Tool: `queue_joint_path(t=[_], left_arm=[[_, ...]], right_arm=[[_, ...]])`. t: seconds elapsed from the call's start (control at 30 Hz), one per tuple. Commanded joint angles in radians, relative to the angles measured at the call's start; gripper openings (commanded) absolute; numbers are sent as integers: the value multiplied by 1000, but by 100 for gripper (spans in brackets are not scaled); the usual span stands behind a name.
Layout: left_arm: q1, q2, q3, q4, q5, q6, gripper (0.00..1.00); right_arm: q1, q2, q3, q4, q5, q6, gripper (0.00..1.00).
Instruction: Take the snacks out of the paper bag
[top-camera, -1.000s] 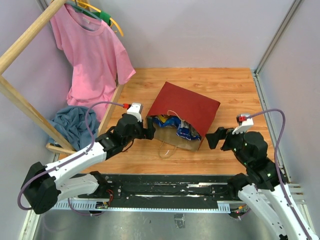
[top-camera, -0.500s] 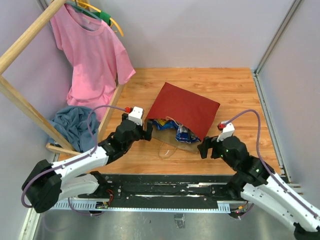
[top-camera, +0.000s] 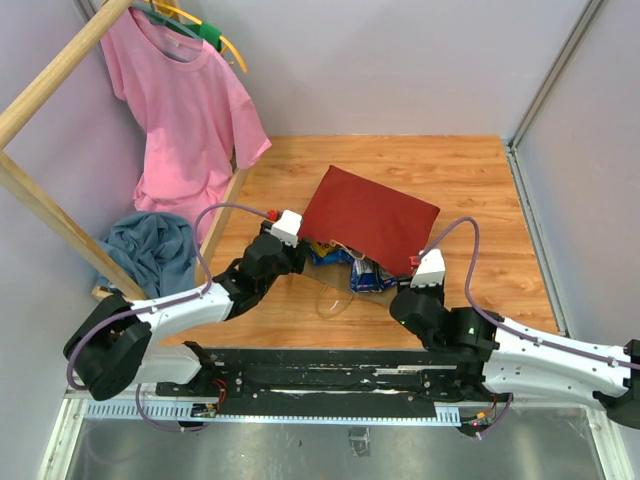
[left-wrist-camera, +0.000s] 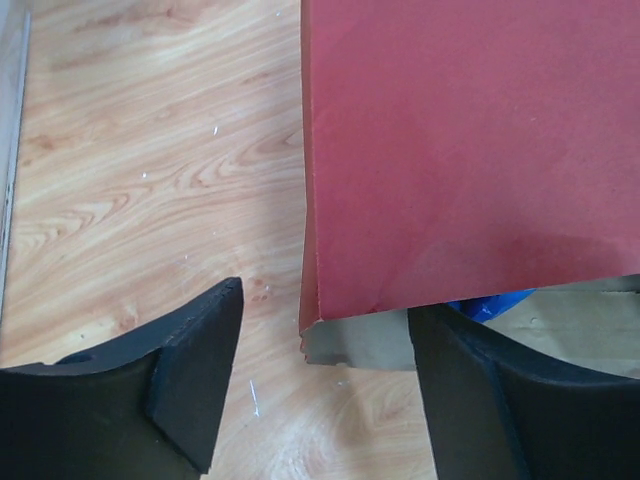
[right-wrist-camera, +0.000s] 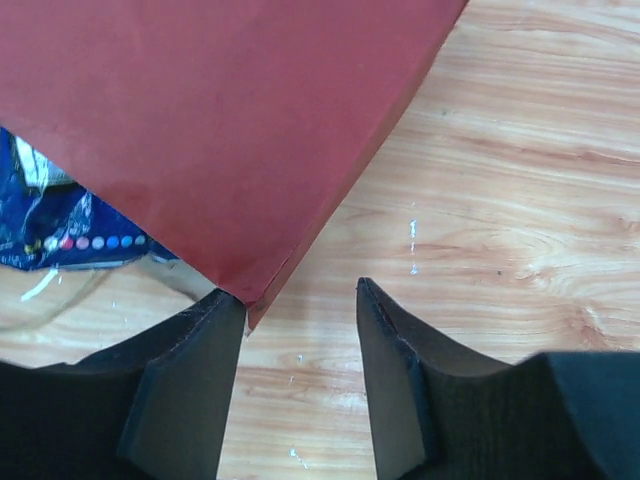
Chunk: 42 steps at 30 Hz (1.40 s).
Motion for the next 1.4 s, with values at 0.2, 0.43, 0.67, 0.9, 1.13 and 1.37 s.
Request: queue_joint_path(t=[0.2,0.43,0.67,0.9,1.13,1.37], left_arm=[[8,21,-30,139,63,25,24],[9,62,3,129,115,-35,1],[5,125,64,130,178,-144,0],[-1,167,81,148,55,-232,0],[-1,202,99,140,-35,-344,1],[15,249,184,48,-180,-356,0]], right_arm=[[14,-80,-99,169,225,49,34],[12,-81,-116,173,251,46,10],[-94,-106,-141,204,191,-63,1],[-496,-100,-167,424,-334,-314,1],[-675,256,30,436,-639,-436,1],[-687,515,244,486,-753,-514,2]])
